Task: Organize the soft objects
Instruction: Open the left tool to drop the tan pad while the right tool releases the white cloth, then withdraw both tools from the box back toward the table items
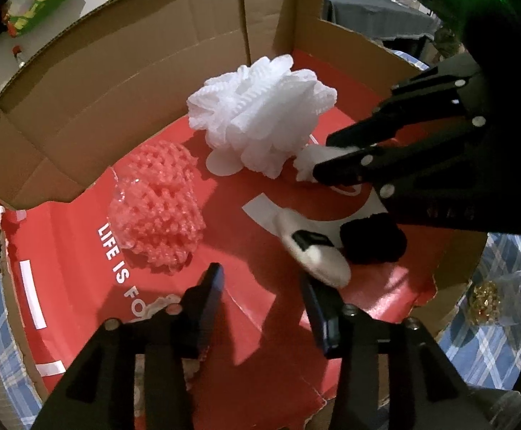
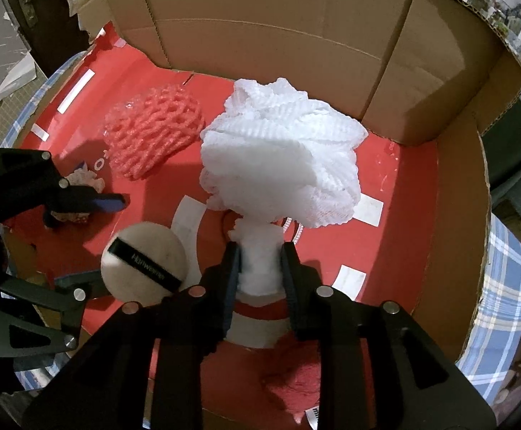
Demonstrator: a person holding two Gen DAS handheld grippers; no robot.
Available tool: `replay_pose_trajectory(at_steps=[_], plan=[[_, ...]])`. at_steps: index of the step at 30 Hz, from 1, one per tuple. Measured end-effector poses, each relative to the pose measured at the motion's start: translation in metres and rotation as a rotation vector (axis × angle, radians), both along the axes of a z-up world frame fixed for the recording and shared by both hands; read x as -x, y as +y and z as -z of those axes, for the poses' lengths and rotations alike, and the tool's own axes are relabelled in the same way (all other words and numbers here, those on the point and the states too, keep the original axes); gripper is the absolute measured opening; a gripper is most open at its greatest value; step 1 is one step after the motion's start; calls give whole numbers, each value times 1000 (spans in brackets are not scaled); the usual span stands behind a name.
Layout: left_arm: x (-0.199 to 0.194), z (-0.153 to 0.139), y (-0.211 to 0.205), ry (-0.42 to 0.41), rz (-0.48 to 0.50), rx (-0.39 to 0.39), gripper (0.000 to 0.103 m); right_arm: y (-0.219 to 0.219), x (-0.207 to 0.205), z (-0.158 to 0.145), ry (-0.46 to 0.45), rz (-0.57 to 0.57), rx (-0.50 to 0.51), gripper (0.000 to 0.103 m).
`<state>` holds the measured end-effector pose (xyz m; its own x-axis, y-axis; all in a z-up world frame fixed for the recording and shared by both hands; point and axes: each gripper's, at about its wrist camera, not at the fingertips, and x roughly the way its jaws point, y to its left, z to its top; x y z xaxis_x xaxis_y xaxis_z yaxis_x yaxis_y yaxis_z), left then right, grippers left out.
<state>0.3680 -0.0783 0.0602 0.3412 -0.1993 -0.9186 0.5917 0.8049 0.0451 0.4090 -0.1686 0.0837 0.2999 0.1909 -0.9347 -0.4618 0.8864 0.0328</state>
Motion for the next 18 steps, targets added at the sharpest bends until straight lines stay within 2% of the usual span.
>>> replay_pose_trajectory(at_steps=[3, 5, 8, 14, 18], plan=[[3, -7, 3, -9, -5, 8, 56, 3, 1, 2, -7, -1, 16, 33], [5, -10, 4, -24, 0, 8, 59, 1, 3, 0, -16, 1, 23, 78], [12, -14, 1, -39, 7, -3, 62, 1, 8, -6, -68, -1, 43, 78], [22, -21, 5, -64, -22, -15, 68, -8, 18, -24, -89, 19, 17, 78], [34, -40, 13, -90, -54, 3, 69, -17, 33, -44, -117, 27, 12, 78]])
